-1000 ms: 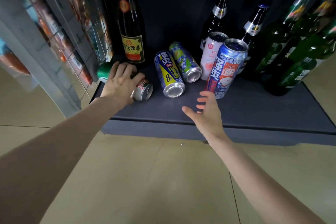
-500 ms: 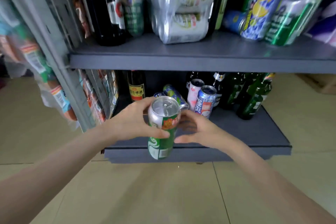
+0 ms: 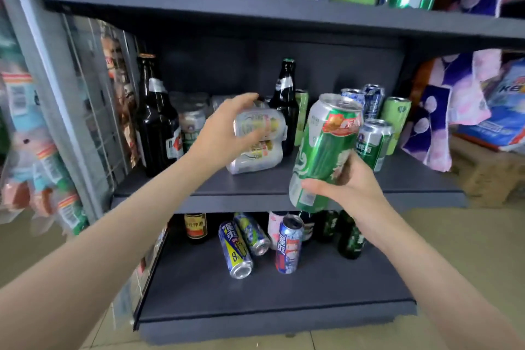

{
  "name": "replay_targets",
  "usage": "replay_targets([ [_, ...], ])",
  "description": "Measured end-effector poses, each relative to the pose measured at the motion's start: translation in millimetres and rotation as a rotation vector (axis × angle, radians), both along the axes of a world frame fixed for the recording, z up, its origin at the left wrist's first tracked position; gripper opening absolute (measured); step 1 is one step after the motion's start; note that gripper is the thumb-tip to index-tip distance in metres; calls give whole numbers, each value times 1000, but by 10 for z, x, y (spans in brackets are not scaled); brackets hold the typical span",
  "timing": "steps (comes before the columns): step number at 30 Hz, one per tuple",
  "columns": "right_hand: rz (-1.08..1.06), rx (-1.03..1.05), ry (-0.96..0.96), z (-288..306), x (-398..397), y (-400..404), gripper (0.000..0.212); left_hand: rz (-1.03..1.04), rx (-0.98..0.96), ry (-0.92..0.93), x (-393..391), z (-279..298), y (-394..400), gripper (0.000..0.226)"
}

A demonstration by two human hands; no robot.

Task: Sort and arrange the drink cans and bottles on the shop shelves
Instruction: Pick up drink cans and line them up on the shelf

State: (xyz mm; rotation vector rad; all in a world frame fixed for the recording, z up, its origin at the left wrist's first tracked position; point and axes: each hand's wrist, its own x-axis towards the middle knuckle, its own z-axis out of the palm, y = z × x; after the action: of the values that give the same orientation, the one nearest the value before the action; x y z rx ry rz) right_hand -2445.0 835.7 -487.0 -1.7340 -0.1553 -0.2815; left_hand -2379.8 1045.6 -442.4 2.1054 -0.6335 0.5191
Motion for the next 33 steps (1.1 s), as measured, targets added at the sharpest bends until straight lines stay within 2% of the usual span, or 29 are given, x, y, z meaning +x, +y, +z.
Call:
replay_targets([
  [2, -41, -5, -1, 121, 141, -120, 55, 158, 279, -108, 171, -92, 2, 67],
  [4, -70, -7, 16, 139, 258, -213, 57, 235, 555, -111, 275, -248, -18, 76],
  [7, -109, -33, 43, 77, 392, -319, 60, 376, 825, -166, 328, -378, -30, 83],
  [12, -147, -74, 23, 4, 541, -370, 59, 538, 909, -208, 292, -372, -150, 87],
  [16, -146, -94, -66, 151, 423, -368, 57, 577, 980, -172, 287, -308, -215, 83],
  [20, -157, -156, -187, 389, 167, -400, 75, 506, 944, -166, 226, -125, -176, 64],
  [22, -177, -164, -263, 537, 46, -395, 85, 390, 841, -387, 141, 61, -184, 57],
  [24, -233, -172, -362, 761, -45, -375, 83, 263, 745, -701, 73, 304, -193, 52],
  [26, -273, -138, -439, 1026, -107, -346, 80, 248, 685, -928, -10, 627, -179, 45],
  [27, -285, -115, -471, 1162, -126, -336, 81, 272, 650, -969, -42, 801, -174, 44],
  [29, -314, -87, -523, 1435, -145, -340, 86, 343, 567, -952, -71, 1142, -173, 44],
  [33, -347, -86, -574, 1988, -73, -373, 87, 488, 447, -780, -14, 1535, -144, 48],
])
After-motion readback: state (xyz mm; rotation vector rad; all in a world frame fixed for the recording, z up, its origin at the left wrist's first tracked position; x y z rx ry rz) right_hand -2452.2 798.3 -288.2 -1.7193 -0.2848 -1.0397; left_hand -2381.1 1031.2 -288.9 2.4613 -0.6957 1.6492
